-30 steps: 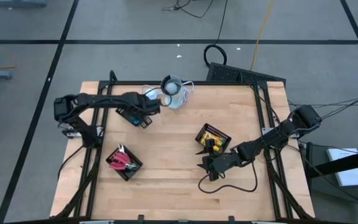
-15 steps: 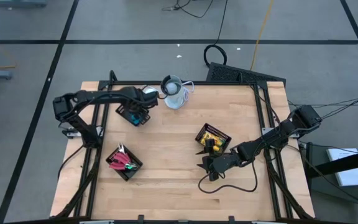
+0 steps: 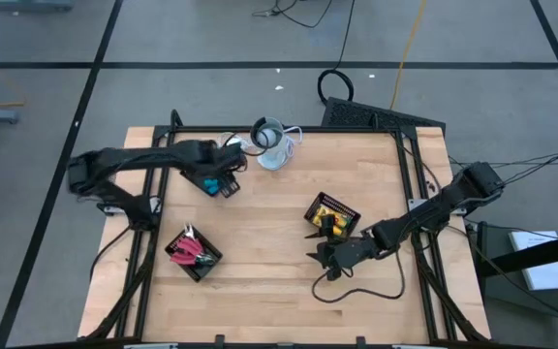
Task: Pick & Place School Supplies
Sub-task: Return to Home Position
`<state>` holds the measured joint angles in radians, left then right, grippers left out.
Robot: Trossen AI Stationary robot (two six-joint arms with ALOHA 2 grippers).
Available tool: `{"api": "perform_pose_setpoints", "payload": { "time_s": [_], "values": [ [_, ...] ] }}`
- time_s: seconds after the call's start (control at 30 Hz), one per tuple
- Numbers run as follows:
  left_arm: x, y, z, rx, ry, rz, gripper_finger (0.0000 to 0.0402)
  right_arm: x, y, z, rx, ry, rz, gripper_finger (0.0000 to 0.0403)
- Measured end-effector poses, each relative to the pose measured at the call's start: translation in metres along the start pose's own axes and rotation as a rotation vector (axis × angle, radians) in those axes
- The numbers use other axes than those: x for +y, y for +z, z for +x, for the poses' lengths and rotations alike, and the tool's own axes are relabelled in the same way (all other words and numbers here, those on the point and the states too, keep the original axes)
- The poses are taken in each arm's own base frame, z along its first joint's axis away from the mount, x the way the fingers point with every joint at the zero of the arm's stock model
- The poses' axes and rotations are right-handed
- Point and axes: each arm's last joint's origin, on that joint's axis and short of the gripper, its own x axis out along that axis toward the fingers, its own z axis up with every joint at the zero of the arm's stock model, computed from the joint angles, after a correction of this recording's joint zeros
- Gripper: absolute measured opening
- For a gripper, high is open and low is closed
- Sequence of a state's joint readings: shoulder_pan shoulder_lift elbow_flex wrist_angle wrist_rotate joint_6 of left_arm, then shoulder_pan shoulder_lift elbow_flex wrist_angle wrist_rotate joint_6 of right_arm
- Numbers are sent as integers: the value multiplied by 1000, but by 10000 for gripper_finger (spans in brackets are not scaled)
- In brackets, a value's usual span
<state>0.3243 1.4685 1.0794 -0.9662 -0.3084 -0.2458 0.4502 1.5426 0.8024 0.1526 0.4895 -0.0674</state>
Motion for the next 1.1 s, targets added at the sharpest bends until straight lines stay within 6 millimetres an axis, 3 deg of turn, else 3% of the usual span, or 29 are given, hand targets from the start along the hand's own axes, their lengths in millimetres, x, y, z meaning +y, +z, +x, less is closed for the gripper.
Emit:
{"api": "perform_pose_setpoints", "payload": {
  "time_s": [0.13,0.27,0.37,0.47,0.57,0.7,0.87,1.1],
  "values": [
    [-11,-11,-61,-340,-118,94,243,-10,17,-24,-103,20,-12,224],
    [-7,-39,-121,-633,-308,142,243,-28,33,-63,-211,17,10,224],
    [-2,-65,-156,-798,-468,231,243,-40,39,-96,-282,32,30,224],
    [3,-94,-177,-904,-579,376,243,-48,38,-126,-339,61,57,224],
    [3,-120,-173,-970,-623,480,244,-51,27,-146,-406,94,91,224],
    [-3,-144,-141,-1010,-636,471,244,-51,-3,-158,-470,65,138,224],
    [-12,-161,-110,-1024,-740,438,243,-55,-38,-165,-541,57,192,224],
    [-23,-169,-94,-1105,-831,465,244,-62,-67,-170,-600,39,258,224]
  ]
}}
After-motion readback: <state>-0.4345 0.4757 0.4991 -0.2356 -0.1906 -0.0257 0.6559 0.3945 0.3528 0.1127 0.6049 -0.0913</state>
